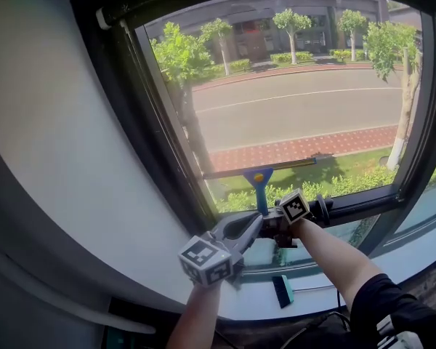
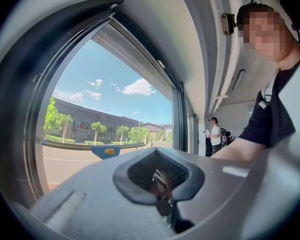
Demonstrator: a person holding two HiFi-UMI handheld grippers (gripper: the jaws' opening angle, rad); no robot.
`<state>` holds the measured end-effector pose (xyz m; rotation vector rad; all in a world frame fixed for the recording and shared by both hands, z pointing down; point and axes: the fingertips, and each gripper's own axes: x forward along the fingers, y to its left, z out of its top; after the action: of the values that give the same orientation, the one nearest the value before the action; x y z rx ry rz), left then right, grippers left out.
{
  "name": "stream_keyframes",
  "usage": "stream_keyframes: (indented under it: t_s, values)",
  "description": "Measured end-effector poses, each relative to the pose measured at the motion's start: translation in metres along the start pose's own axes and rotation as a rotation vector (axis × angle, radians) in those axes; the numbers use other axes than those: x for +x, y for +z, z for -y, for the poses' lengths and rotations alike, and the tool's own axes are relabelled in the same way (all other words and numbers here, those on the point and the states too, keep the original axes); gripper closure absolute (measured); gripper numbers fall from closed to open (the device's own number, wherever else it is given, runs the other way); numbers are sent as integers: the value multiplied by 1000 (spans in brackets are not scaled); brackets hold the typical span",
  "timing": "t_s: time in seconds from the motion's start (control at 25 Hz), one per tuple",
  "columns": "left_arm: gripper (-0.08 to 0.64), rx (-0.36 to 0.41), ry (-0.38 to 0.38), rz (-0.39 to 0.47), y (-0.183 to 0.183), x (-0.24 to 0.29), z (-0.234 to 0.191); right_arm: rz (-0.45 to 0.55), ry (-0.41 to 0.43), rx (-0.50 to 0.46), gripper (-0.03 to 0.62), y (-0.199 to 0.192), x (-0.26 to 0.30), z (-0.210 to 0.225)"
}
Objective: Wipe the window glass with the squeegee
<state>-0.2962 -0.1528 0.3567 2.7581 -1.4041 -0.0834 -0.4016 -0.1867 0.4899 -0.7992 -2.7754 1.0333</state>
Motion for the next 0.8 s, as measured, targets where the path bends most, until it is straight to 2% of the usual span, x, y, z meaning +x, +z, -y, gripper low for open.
stream_keyframes:
  t_s: [0.16, 0.32, 0.8]
  values:
    - [557, -7, 1, -7, -7, -2, -2, 15, 16, 73, 586, -22, 0, 9]
    - [558, -37, 52, -31, -14, -9, -9, 21, -5, 134, 586, -41, -2, 21]
    - [558, -58, 42, -45, -31, -10, -11, 47, -15, 261, 586, -85, -8, 40]
